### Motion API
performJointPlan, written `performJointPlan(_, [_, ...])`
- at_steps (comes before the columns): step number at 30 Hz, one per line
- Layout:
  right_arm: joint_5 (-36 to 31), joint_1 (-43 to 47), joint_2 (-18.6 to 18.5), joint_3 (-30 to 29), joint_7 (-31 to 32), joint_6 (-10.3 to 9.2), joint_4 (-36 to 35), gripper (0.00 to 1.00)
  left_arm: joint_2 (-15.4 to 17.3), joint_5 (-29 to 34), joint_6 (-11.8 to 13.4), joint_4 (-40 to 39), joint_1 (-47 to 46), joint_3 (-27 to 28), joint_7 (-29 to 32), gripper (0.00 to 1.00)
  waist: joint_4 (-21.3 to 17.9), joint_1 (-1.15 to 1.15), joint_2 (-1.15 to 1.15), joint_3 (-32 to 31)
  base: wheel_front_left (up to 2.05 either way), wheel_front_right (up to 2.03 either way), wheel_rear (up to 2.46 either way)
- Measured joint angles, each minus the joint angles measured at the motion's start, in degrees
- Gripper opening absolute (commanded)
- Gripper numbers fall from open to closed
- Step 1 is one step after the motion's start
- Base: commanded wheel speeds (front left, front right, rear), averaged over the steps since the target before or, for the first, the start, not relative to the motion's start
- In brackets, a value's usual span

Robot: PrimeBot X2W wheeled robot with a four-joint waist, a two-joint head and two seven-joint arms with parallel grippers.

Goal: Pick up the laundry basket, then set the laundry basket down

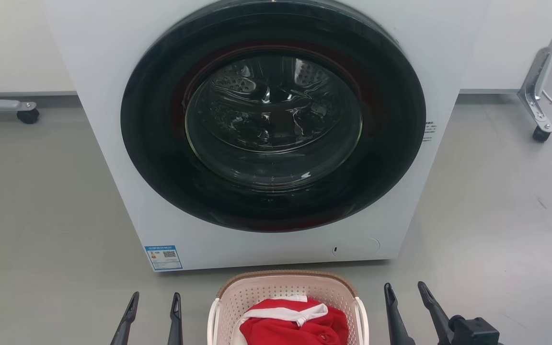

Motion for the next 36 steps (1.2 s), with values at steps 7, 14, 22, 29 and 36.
performJointPlan(7, [-0.10,0.19,0.01,-0.56,0.00,0.00,-0.37,1.00,-0.21,0.00,-0.03,-0.25,0.23,0.21,0.00,1.00,0.05,0.00,0.00,0.14,0.00,0.00,0.00])
performJointPlan(14, [-0.51,0.73,0.03,-0.87,0.00,0.04,-0.51,1.00,-0.24,0.00,-0.46,-0.30,0.81,0.46,0.00,1.00,0.14,0.00,0.00,0.29,0.00,0.00,0.00])
performJointPlan(22, [-0.97,1.08,0.11,-1.33,0.00,0.10,-1.23,1.00,-0.27,0.01,-0.52,-1.40,0.99,0.71,-0.01,1.00,0.16,0.00,0.00,1.11,0.00,0.00,0.00])
performJointPlan(29, [-1.52,0.94,0.14,-1.80,-0.16,0.26,-2.77,1.00,-0.30,0.11,-0.55,-3.01,0.93,1.05,-0.01,1.00,0.15,0.00,0.00,3.78,0.00,0.00,0.00])
performJointPlan(36, [-2.00,-1.96,0.18,-2.67,-0.24,0.35,-4.26,1.00,-0.31,0.51,-1.02,-4.10,-1.41,1.36,-0.01,1.00,0.10,0.01,0.00,8.05,0.00,0.00,0.00])
